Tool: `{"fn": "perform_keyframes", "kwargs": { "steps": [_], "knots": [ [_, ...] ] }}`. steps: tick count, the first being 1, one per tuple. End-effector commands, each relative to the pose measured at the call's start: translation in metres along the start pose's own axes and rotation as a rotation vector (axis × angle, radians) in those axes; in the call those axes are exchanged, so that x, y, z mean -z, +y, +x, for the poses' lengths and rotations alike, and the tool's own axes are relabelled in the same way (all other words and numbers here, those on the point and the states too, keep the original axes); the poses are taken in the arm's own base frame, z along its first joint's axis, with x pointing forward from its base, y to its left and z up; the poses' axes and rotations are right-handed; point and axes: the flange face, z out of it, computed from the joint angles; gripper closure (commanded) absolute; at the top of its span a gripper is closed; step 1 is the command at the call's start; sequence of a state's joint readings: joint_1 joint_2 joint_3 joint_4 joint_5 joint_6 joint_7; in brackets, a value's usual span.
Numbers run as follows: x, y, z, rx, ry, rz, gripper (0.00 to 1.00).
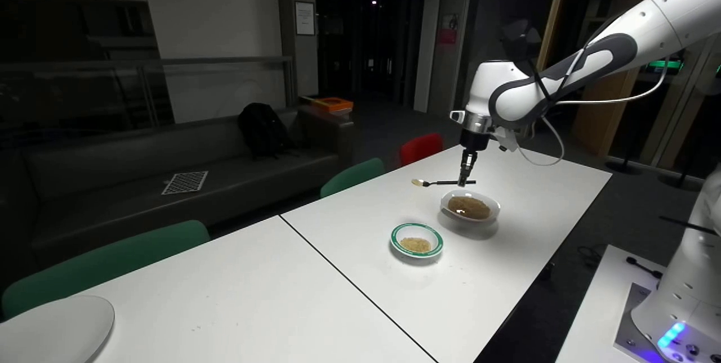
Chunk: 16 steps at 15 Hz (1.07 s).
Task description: Use the silver spoon to spoon out some contents from the bowl on the left and place them in the bowl on the right
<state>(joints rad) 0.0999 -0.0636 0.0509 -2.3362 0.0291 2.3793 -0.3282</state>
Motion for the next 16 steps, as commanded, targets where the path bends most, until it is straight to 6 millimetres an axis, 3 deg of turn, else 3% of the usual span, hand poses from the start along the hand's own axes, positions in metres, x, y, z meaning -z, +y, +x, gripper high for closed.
{"fn": "perform_keyframes", "kwargs": {
  "steps": [1, 16],
  "knots": [
    [0.013, 0.016, -0.025, -0.024, 0.056, -0.002, 0.97],
    [0.003, 0.074, -0.105, -0.239, 0.1, 0.018, 0.97]
  ]
}}
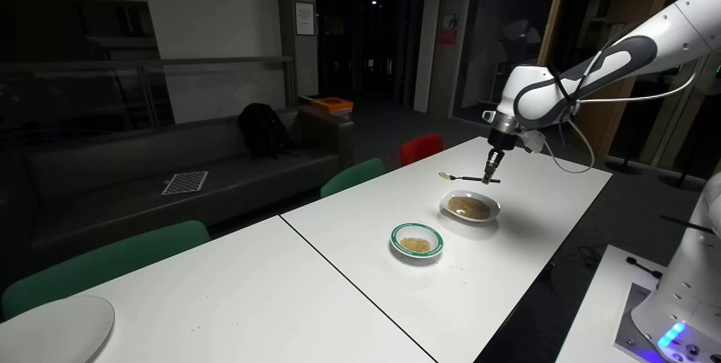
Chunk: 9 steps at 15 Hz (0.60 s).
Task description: Use the silver spoon to spoon out some contents from the bowl on the left and place them in the bowl on the right
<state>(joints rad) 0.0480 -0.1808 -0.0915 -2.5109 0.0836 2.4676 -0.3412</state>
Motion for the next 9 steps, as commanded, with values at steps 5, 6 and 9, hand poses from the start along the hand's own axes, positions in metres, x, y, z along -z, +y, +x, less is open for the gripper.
{"fn": "perform_keyframes", "kwargs": {
  "steps": [5, 6, 9],
  "knots": [
    [0.009, 0.024, -0.046, -0.072, 0.071, 0.013, 0.97],
    [0.007, 0.027, -0.051, -0.084, 0.072, 0.017, 0.97],
    [0.001, 0.033, -0.068, -0.123, 0.079, 0.029, 0.97]
  ]
}}
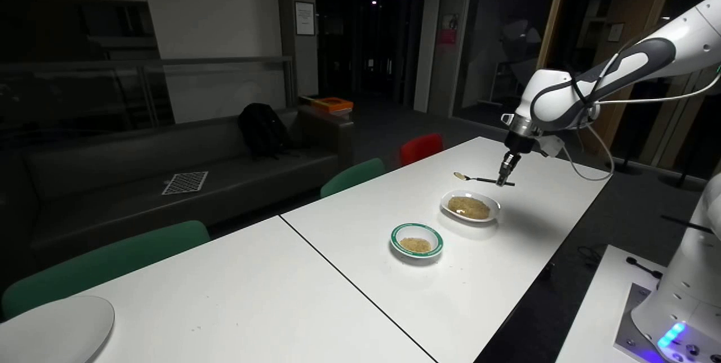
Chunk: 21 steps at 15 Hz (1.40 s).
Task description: Use the silver spoon to spoon out some contents from the bowl on the left and place them in the bowl on the right
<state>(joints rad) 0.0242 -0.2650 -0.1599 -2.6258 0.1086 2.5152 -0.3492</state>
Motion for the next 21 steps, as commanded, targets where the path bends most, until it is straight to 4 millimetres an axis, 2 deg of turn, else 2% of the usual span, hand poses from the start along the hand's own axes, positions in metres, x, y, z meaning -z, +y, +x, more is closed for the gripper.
{"fn": "perform_keyframes", "kwargs": {
  "steps": [1, 10, 17, 21],
  "knots": [
    [0.001, 0.009, -0.028, -0.032, 0.053, 0.02, 0.97],
    [-0.019, 0.028, -0.058, -0.116, 0.07, 0.12, 0.97],
    [-0.023, 0.047, -0.063, -0.165, 0.104, 0.198, 0.97],
    [-0.03, 0.048, -0.058, -0.163, 0.108, 0.233, 0.97]
  ]
}}
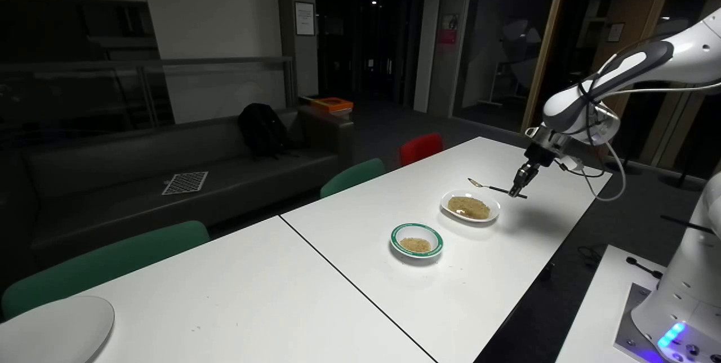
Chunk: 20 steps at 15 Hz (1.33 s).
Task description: Use the silver spoon to spoon out some contents from the bowl on the left and place them in the bowl on the right
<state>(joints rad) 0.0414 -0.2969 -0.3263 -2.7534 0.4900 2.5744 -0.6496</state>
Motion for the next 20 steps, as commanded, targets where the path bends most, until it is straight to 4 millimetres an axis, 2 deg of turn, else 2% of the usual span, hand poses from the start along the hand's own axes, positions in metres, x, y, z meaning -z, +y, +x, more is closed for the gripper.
{"fn": "perform_keyframes", "kwargs": {
  "steps": [1, 6, 20],
  "knots": [
    [-0.006, -0.001, 0.005, 0.019, 0.014, 0.033, 0.97],
    [-0.015, -0.003, 0.013, 0.026, 0.003, 0.057, 0.97],
    [-0.022, 0.022, 0.022, -0.032, 0.029, 0.139, 0.97]
  ]
}}
